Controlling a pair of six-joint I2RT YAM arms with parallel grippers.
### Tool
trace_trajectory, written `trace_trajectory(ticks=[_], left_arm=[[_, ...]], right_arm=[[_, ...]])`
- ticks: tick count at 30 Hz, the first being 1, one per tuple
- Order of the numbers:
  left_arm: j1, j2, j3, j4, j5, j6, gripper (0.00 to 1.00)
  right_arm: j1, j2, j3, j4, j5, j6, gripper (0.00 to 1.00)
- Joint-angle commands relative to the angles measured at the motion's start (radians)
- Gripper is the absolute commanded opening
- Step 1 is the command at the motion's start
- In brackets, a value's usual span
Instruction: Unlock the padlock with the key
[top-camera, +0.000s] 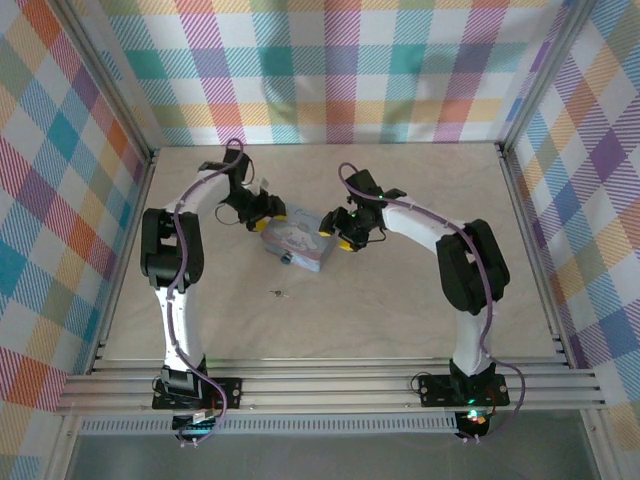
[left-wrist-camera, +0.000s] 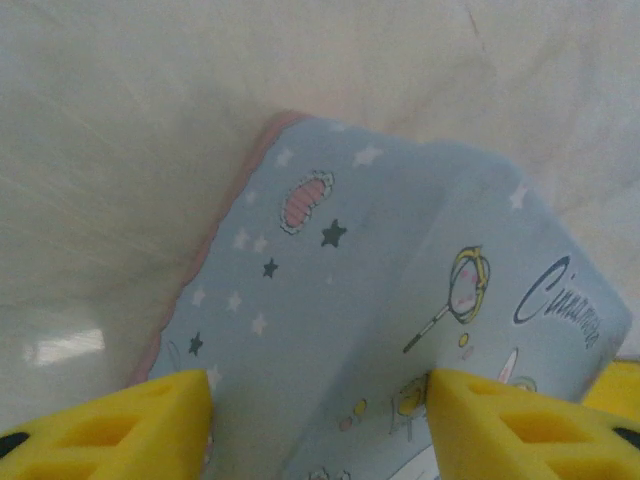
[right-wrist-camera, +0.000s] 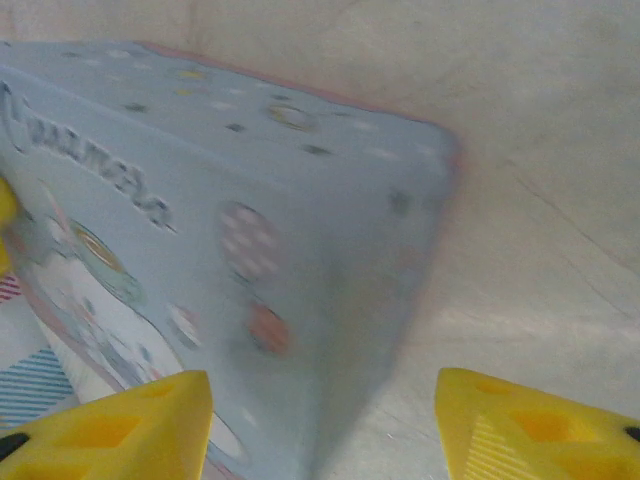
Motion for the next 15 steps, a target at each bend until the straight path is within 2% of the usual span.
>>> trace_trajectory(ticks=[1,5,10,15], left_arm=[[-0.037,-0.044,-0.061,0.035,0.034,-0.072,0.56],[-0.064,-0.065,-0.088,0.053,0.025,-0.127,0.49],[-0.096,-0.09,-0.132,0.119,0.018,-0.226,0.42],[-0.15,-0.094,-0.132,0.191,-0.016,-0.327,0.4]], right_arm=[[-0.014,0.036,0.052,0.056,-0.076,-0.032,0.55],[-0.039,0.064,0.065,0.066,-0.117,-0.032,0.48],[-0.092,0.074,0.071,0.037,-0.143,-0.065,0.47],[-0.145,0.078,0.11,-0.003,-0.153,-0.124,0.48]])
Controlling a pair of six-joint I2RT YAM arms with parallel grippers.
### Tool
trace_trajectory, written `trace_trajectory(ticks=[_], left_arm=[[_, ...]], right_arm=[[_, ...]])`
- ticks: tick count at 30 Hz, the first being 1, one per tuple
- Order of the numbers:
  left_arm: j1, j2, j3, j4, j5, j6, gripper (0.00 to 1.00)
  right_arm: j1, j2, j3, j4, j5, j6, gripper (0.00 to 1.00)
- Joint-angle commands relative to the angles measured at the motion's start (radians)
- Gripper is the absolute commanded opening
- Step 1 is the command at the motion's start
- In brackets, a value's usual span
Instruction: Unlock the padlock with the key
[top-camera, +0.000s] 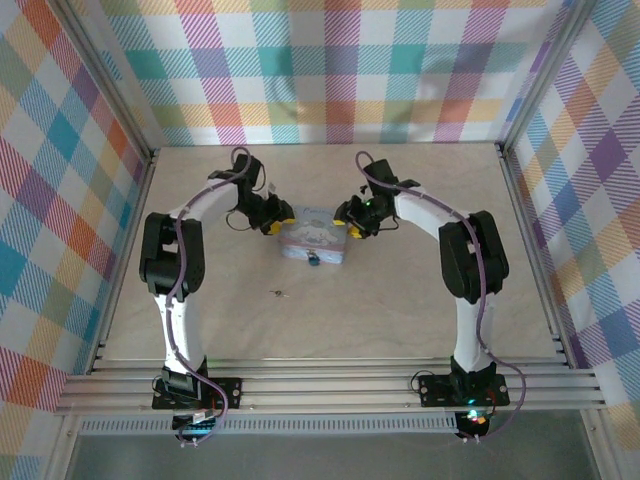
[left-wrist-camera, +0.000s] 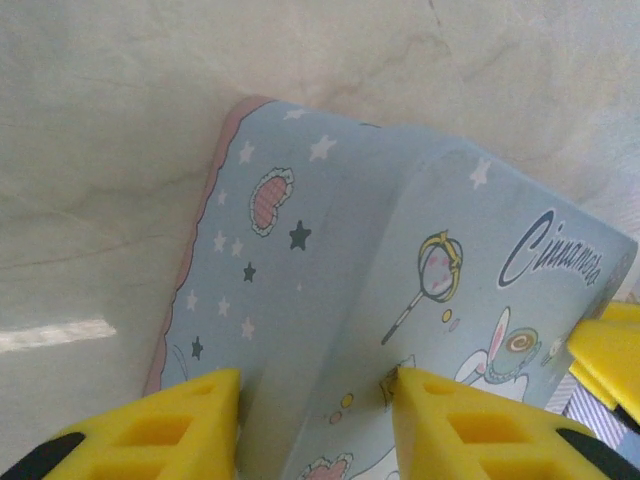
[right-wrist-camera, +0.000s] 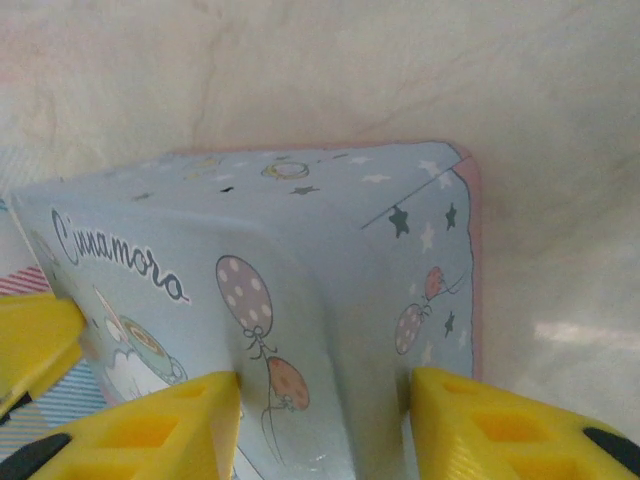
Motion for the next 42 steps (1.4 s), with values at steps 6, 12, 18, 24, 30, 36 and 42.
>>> trace_trajectory(ticks=[6,12,18,24,30,36,42], left_arm=[[-0.141,0.055,0.087,0.051,-0.015,-0.201,0.39],[-0.185,0.122,0.219,0.001,-0.06,-0.197,0.39],[-0.185,0.16,0.283,-0.014,-0.074,-0.171,0.41],[-0.183,0.237,0.397,-0.06,-0.081,-0.139,0.41],[-0.182,0.296,0.504,-0.122,-0.096,-0.11,0.43],[-0.169,0.257,0.515,-0.187,-0.169,-0.044,0.57],[-0.132,0.189,0.503,-0.251,-0.217,0.029,0.59]], right_arm=[[-0.046,0.067,0.132,-0.017,-0.066,-0.066,0.48],[-0.078,0.103,0.222,-0.069,-0.045,-0.092,0.5],[-0.084,0.107,0.244,-0.076,-0.043,-0.084,0.51],[-0.083,0.078,0.181,-0.034,-0.03,-0.033,0.54],[-0.083,0.076,0.201,-0.061,-0.003,-0.046,0.58],[-0.084,0.047,0.207,-0.092,0.049,-0.061,0.69],[-0.09,-0.024,0.19,-0.105,0.114,-0.081,0.72]])
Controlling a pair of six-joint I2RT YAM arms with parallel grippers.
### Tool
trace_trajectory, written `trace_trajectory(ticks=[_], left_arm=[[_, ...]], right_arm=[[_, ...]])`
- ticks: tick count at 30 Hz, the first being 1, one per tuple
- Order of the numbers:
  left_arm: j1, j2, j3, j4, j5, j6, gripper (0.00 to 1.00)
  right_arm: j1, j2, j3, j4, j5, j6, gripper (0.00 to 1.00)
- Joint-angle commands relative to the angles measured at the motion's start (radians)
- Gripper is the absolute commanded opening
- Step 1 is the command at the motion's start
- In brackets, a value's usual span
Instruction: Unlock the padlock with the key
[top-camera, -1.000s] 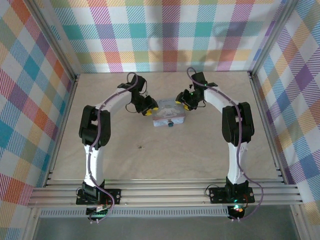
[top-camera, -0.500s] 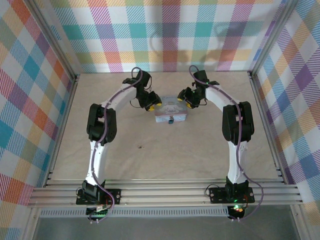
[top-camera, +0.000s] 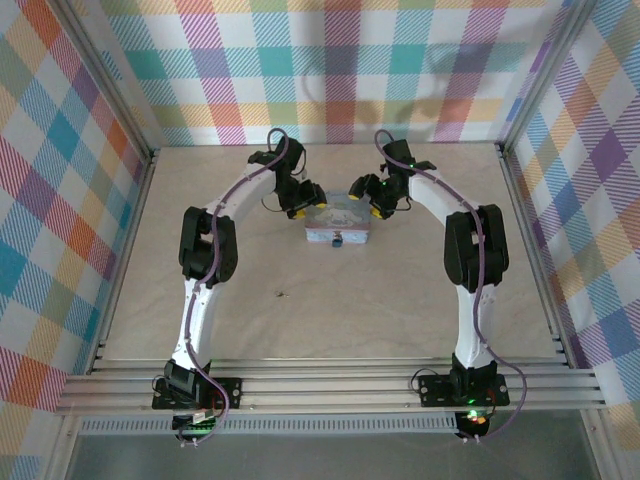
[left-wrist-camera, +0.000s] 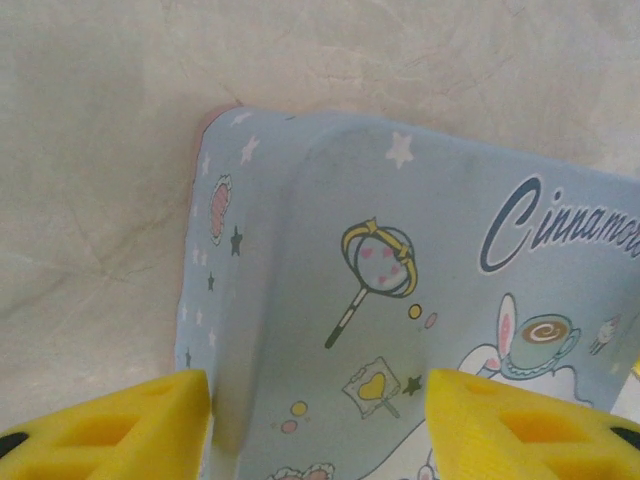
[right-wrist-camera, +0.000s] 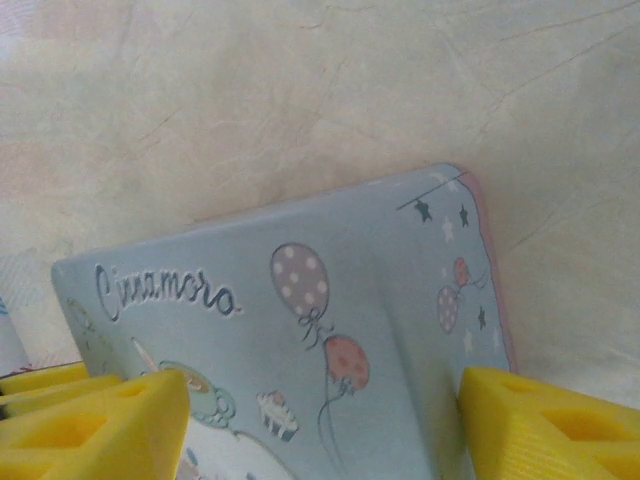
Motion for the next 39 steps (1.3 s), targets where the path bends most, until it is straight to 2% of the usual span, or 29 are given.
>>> trace_trajectory(ticks=[1,8,14,20,24,27,31,35,39], left_arm=[[0.017,-0.092,0.003,-0.07,-0.039,0.073,0.59],[0.06,-0.261,-0.152,-0.096,-0.146,0.121,0.6],[0.066,-0.493,-0.447,-0.064,-0.218,0.091,0.56],[0.063,-0.759,-0.789,-0.07,-0.255,-0.073,0.46],[0.053,-0.899,-0.986,-0.071,-0.239,-0.262,0.31],[0.008,-0.984,-1.115,-0.031,-0.228,-0.42,0.29],[-0.047,-1.042,-1.212,0.037,-0.239,-0.573,0.32],[-0.072,-1.006,-1.219,0.08,-0.243,-0.599,0.36],[-0.095,-0.929,-1.2,0.144,-0.217,-0.606,0.34]], right_arm=[[0.011,-0.111,-0.021,-0.005,0.014,-0.019,0.71],[0.017,-0.216,-0.127,-0.009,0.044,-0.026,0.71],[0.058,-0.342,-0.24,-0.048,0.066,-0.036,0.7],[0.201,-0.471,-0.33,-0.108,0.116,-0.06,0.64],[0.302,-0.484,-0.38,-0.131,0.141,-0.036,0.61],[0.357,-0.51,-0.422,-0.097,0.16,0.008,0.6],[0.402,-0.509,-0.42,-0.1,0.172,0.027,0.6],[0.422,-0.506,-0.421,-0.108,0.177,0.03,0.6],[0.43,-0.513,-0.427,-0.114,0.187,0.04,0.6]])
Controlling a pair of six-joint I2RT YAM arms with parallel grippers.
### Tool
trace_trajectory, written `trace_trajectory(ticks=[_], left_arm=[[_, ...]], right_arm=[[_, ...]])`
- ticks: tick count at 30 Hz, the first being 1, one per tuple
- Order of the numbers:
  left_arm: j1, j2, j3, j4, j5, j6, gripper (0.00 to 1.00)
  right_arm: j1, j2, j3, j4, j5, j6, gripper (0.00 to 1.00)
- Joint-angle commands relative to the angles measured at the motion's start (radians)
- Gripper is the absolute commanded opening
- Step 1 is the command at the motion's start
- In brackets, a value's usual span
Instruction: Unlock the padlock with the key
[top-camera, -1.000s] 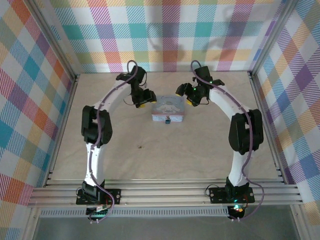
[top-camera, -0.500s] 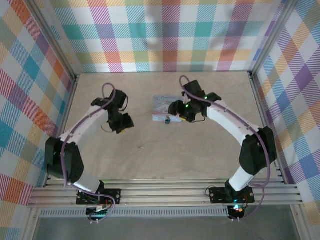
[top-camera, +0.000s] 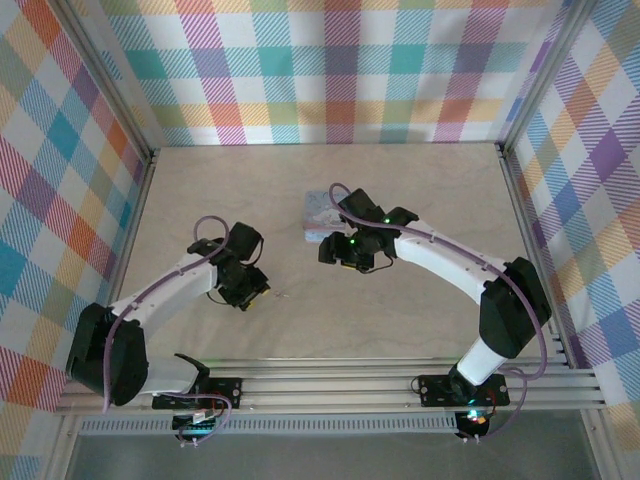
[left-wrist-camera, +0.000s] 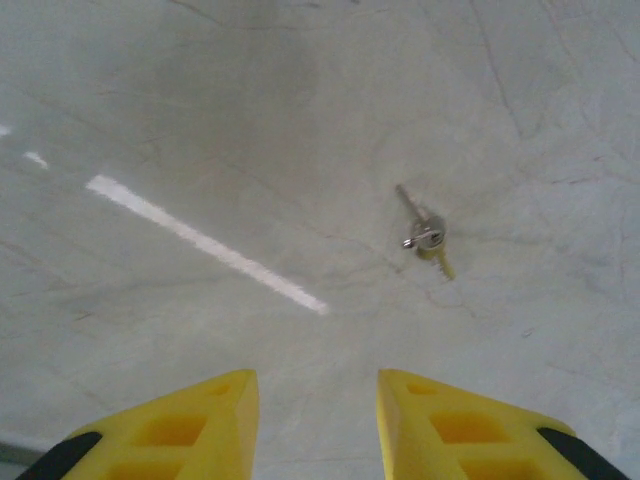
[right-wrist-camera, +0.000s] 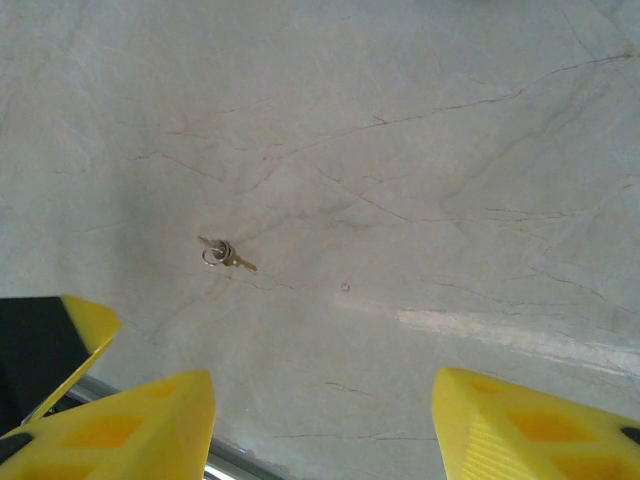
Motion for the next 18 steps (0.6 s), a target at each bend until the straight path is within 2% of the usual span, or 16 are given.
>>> trace_trajectory(ticks=[1,7,18], left_arm=[[-0.024,0.065,0.023,0.079,0.02,-0.052,0.33],[-0.044,0.184,0.073,0.117,0.035,-0.028,0.31],[-0.044,0.336,0.118,0.144,0.043,0.051,0.35]], right_arm=[[0.009,-0.03,-0.005,-0.022,0.026,0.027,0.6],[0.01,-0.058,-0.035,-0.017,0.056,0.048,0.6],[0.01,-0.059,-0.04,-0.02,0.091,0.074,0.6]])
